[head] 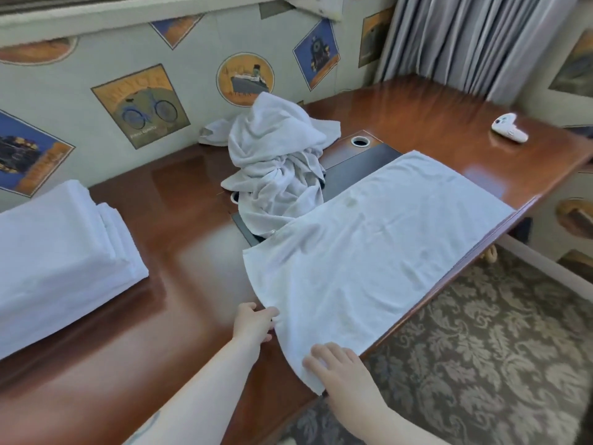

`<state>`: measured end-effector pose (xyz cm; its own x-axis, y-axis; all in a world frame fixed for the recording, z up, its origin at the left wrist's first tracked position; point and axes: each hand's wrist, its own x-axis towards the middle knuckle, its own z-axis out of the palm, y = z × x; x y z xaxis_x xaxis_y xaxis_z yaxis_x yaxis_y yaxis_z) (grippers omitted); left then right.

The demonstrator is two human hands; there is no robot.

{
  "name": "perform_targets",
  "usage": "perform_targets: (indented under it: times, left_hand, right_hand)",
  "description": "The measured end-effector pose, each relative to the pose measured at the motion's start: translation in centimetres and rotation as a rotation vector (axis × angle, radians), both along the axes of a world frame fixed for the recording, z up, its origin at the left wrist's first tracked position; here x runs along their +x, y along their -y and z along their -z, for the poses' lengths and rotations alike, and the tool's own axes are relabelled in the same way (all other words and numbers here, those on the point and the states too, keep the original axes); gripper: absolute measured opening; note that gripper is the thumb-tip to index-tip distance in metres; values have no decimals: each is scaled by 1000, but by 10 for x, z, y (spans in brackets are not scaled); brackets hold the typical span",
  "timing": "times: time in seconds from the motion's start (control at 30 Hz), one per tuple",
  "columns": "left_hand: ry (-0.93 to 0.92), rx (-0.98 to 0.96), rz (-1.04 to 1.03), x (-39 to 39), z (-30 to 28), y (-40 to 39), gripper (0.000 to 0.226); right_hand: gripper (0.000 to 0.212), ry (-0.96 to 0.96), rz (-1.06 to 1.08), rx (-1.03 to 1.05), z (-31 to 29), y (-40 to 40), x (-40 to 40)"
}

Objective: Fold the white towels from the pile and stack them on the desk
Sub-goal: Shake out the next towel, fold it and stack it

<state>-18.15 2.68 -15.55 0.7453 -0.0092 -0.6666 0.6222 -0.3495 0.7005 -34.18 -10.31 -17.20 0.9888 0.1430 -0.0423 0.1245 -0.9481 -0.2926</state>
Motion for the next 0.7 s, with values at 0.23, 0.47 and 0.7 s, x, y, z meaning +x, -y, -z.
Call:
perform_targets:
  times: [0.23, 0.47, 0.7]
  left_hand:
    - [-109, -121, -99, 66, 10, 5, 25]
    - [-42, -185, -120, 109, 15, 5, 13]
    - [-45, -207, -231, 159, -6, -20, 17]
  right_hand:
    - [29, 114, 20, 91, -5, 12, 0]
    - [11, -18, 738, 615, -19, -29, -7]
    - [15, -102, 970, 1008, -40, -37, 1]
